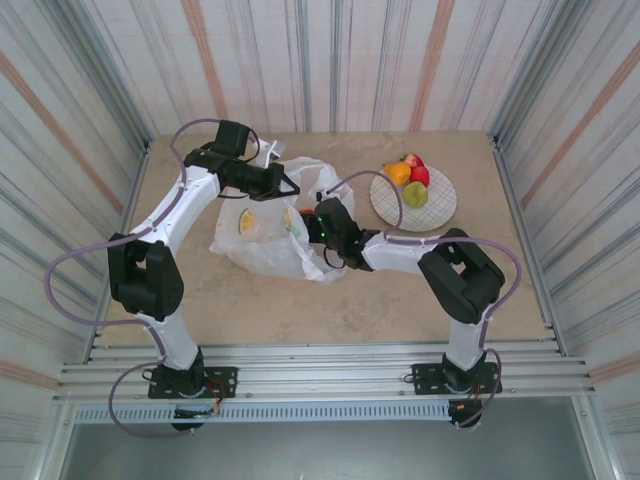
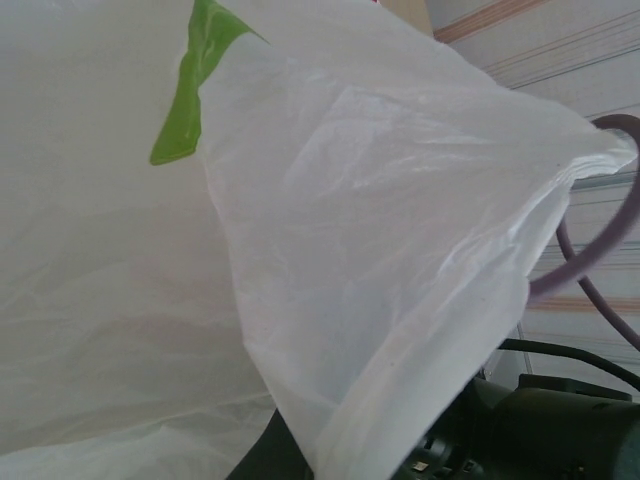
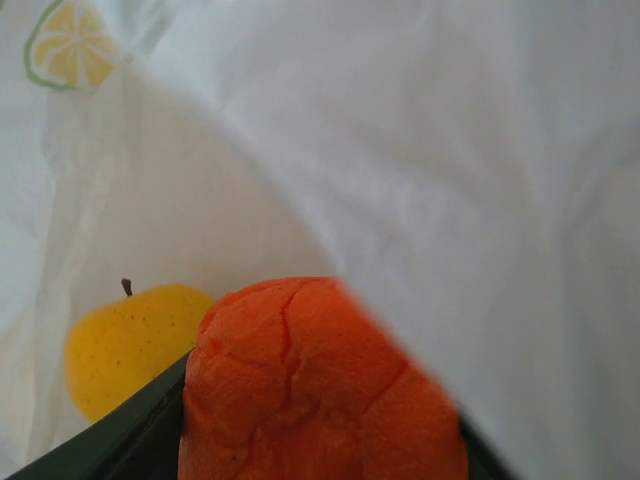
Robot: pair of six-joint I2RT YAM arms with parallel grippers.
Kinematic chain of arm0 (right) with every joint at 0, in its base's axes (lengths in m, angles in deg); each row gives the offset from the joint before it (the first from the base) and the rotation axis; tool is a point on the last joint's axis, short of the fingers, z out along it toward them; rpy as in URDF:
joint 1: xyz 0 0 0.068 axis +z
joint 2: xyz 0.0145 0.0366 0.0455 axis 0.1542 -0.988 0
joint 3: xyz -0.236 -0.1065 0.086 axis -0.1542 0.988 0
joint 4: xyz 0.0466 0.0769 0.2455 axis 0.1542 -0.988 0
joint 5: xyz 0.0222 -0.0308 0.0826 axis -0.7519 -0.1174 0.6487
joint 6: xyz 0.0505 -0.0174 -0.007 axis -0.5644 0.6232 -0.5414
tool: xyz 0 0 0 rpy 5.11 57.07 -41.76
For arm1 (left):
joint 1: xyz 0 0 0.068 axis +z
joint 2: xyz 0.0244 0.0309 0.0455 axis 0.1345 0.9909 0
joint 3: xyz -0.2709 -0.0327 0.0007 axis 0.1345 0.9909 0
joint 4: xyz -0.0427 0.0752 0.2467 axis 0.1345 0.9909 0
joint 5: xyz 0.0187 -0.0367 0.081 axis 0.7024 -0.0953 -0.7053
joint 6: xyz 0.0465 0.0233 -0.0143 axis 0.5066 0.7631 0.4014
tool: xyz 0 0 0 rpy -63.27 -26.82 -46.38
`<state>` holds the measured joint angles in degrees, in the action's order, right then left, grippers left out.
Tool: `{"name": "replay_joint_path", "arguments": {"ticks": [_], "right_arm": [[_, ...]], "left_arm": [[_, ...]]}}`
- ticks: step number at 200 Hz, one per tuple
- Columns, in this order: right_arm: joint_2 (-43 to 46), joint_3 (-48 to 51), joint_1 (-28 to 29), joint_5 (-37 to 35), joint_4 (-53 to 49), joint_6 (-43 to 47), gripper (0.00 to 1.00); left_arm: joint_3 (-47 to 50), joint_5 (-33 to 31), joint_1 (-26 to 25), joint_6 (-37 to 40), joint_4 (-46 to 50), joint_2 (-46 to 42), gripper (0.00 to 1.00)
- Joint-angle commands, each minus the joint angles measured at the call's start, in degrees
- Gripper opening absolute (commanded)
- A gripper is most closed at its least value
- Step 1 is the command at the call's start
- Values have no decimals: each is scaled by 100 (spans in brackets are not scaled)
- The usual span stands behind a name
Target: Place the fruits into the plastic bag
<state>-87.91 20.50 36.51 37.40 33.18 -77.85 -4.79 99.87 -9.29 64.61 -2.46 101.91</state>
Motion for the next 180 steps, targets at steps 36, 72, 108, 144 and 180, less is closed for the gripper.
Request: {"name": "replay_joint_path", "arguments": {"ticks": [36, 72, 108, 144, 180], "right_arm": [[-571, -672, 147, 762, -111, -737, 64], [-636, -739, 122, 1241, 9, -705, 71], [-472, -611, 28, 1393, 36, -626, 76], [-178, -346, -56, 1428, 6, -463, 79], [361, 209, -113, 1203, -87, -185, 74]], "left_arm": [[68, 19, -52, -38, 40, -125, 0], [68, 22, -50, -38, 41, -121, 0], [64, 19, -48, -30, 46, -118, 0], [64, 20, -53, -29, 49, -109, 0], [59, -6, -54, -11, 66, -108, 0]]}}
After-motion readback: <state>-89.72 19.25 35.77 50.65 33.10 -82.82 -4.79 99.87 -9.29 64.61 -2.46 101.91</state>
